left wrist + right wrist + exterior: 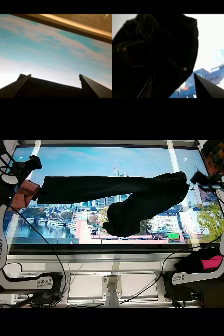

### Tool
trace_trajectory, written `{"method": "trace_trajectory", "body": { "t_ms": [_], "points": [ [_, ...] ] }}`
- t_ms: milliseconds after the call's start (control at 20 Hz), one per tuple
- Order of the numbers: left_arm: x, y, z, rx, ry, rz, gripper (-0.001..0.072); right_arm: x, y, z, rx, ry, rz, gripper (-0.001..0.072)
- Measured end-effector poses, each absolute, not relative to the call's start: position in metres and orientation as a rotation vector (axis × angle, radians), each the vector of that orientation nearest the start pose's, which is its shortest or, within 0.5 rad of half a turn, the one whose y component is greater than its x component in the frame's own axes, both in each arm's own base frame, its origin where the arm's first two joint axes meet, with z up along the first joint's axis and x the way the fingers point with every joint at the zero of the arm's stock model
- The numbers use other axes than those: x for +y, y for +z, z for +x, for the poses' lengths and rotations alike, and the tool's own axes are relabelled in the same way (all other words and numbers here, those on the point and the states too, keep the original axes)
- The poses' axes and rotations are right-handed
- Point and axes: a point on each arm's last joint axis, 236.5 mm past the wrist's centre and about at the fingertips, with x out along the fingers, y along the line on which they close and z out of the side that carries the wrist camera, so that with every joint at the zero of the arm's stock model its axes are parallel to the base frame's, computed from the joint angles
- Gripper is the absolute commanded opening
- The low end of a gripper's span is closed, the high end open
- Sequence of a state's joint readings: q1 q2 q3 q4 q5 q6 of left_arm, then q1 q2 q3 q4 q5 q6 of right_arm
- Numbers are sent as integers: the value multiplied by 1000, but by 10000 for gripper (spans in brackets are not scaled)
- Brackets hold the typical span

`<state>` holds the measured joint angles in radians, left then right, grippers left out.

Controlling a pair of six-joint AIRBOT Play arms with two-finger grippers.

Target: Fold the clothes and pants, and hang the long-sleeved shirts on hangers.

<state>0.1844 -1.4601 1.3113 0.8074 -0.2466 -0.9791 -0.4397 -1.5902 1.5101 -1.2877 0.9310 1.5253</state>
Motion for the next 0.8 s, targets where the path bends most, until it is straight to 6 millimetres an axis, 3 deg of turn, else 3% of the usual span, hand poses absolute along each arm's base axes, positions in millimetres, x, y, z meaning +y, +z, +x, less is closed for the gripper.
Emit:
{"method": "trace_trajectory", "body": {
  "t_ms": [150,350,700,800],
  "points": [
    [46,137,569,389,-38,-221,700,-184,5,466,1064,-250,451,547],
    [30,130,560,446,-96,-231,700,-192,-29,457,1142,-257,478,547],
    [22,125,555,477,-127,-237,700,-201,-79,484,1091,-289,591,539],
    [21,125,555,480,-129,-237,700,-201,-88,494,1057,-299,639,443]
  ]
}}
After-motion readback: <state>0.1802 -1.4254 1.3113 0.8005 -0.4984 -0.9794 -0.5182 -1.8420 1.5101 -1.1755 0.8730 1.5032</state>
